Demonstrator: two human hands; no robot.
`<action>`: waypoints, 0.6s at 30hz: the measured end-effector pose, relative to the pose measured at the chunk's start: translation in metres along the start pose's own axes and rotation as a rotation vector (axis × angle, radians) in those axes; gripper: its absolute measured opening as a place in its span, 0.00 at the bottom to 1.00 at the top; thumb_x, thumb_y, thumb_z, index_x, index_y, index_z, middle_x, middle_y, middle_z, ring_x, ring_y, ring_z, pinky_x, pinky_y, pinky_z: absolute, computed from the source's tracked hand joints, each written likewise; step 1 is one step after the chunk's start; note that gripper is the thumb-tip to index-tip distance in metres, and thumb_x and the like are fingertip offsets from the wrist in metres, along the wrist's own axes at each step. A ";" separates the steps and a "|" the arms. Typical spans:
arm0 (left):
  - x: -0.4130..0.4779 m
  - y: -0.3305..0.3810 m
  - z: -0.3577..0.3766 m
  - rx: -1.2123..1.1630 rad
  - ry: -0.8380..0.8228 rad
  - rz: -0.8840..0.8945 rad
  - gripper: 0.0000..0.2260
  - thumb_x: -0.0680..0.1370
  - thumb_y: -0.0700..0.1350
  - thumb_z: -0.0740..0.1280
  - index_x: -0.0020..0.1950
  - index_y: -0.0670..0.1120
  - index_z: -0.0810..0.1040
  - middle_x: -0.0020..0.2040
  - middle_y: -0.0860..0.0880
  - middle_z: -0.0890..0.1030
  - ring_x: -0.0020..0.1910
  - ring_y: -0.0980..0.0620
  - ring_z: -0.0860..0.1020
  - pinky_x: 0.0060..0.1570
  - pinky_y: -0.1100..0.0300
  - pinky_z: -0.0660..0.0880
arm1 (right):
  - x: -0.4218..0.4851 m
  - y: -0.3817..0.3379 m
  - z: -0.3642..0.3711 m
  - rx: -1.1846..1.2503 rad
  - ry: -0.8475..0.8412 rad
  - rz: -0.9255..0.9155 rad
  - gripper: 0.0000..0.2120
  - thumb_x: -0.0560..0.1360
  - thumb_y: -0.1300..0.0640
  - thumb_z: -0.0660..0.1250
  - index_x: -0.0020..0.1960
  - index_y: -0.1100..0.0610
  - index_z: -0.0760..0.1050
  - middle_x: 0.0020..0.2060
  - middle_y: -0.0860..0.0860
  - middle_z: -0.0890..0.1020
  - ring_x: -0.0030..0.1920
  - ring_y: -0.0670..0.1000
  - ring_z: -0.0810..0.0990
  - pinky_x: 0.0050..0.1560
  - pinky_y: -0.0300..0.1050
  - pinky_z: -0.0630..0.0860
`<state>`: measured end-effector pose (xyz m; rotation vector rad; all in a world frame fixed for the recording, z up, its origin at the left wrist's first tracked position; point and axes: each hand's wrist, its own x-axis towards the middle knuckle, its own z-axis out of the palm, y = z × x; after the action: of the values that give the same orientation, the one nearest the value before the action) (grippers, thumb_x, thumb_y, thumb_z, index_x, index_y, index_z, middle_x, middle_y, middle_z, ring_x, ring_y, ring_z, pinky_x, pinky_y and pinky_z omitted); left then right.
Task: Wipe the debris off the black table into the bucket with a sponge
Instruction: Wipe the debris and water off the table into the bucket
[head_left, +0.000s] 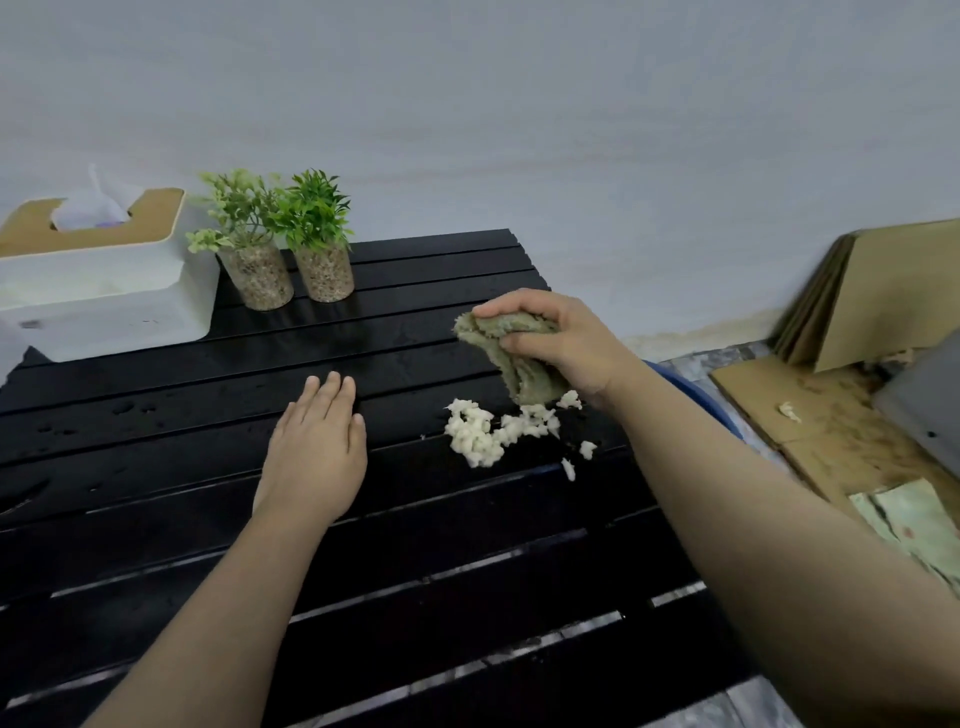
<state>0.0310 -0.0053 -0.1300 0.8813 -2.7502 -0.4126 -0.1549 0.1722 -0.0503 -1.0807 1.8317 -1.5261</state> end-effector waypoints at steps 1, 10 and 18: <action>0.000 0.001 -0.001 -0.029 -0.005 0.001 0.22 0.81 0.47 0.50 0.74 0.45 0.56 0.76 0.48 0.56 0.76 0.51 0.50 0.73 0.54 0.48 | -0.012 -0.002 0.006 0.012 0.052 -0.005 0.17 0.71 0.67 0.65 0.50 0.46 0.80 0.46 0.43 0.83 0.46 0.44 0.80 0.49 0.38 0.76; -0.019 -0.042 -0.025 0.023 -0.051 -0.108 0.21 0.81 0.46 0.52 0.74 0.44 0.58 0.76 0.47 0.56 0.76 0.48 0.51 0.73 0.50 0.49 | -0.058 0.004 0.137 -0.485 0.097 -0.152 0.15 0.73 0.63 0.63 0.58 0.53 0.78 0.57 0.52 0.78 0.61 0.53 0.70 0.61 0.42 0.65; -0.016 -0.040 -0.023 0.030 -0.054 -0.117 0.21 0.80 0.46 0.53 0.74 0.44 0.59 0.76 0.46 0.56 0.76 0.47 0.50 0.72 0.50 0.47 | -0.043 0.026 0.152 -1.102 0.150 -0.238 0.19 0.71 0.60 0.63 0.61 0.51 0.72 0.59 0.55 0.74 0.60 0.59 0.69 0.57 0.54 0.68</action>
<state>0.0719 -0.0314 -0.1242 1.0569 -2.7689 -0.4224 -0.0168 0.1248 -0.1147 -1.7047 2.8137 -0.6032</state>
